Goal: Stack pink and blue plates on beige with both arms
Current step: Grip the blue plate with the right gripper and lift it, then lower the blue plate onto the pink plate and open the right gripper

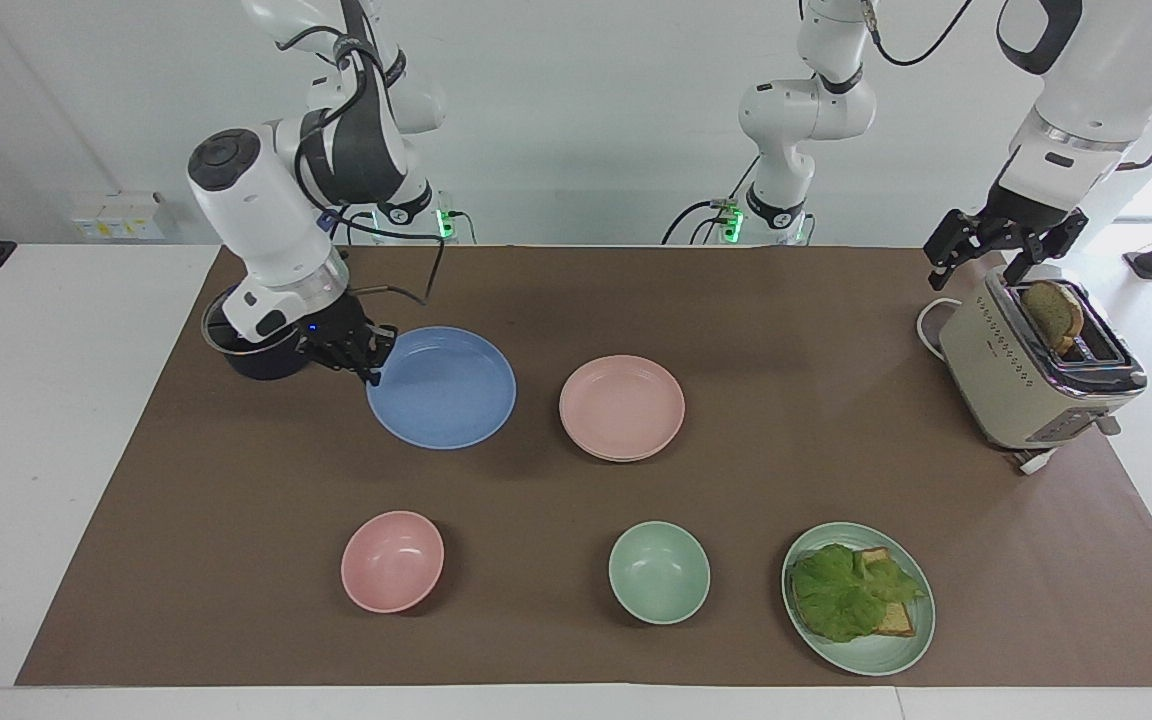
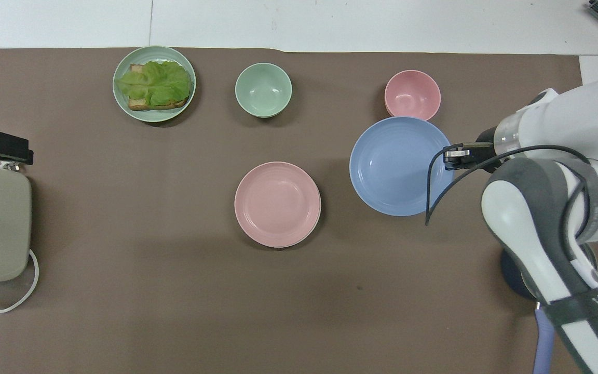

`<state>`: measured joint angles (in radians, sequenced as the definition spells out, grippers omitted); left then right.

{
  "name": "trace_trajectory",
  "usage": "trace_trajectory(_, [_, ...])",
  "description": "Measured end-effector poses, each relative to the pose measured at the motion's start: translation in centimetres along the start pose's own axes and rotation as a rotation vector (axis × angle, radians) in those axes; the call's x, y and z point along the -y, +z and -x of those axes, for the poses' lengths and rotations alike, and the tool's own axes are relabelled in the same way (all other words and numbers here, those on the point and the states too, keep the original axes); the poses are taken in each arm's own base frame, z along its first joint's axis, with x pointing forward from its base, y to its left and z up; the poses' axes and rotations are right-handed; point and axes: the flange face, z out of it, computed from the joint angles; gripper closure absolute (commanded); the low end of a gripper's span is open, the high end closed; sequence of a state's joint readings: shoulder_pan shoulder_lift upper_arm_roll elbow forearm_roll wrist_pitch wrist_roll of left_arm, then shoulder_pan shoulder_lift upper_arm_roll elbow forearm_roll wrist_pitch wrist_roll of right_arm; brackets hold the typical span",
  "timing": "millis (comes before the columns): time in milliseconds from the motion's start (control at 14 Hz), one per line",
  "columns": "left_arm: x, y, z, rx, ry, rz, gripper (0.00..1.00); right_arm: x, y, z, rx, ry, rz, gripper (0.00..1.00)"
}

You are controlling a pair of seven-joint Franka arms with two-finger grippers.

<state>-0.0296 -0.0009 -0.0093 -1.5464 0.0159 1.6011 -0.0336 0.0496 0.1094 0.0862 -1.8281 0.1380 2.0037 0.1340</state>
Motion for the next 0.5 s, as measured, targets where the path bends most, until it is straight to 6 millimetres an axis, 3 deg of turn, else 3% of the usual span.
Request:
trace_trajectory(287, [0.0,0.0,0.0,0.0,0.0,0.0,0.0,8.0,1.8,1.1,-0.033,0.065,-0.026,1.0])
trace_trajectory(502, [0.0,0.0,0.0,0.0,0.0,0.0,0.0,12.7,4.1,1.8,-0.056,0.098,-0.05,1.0])
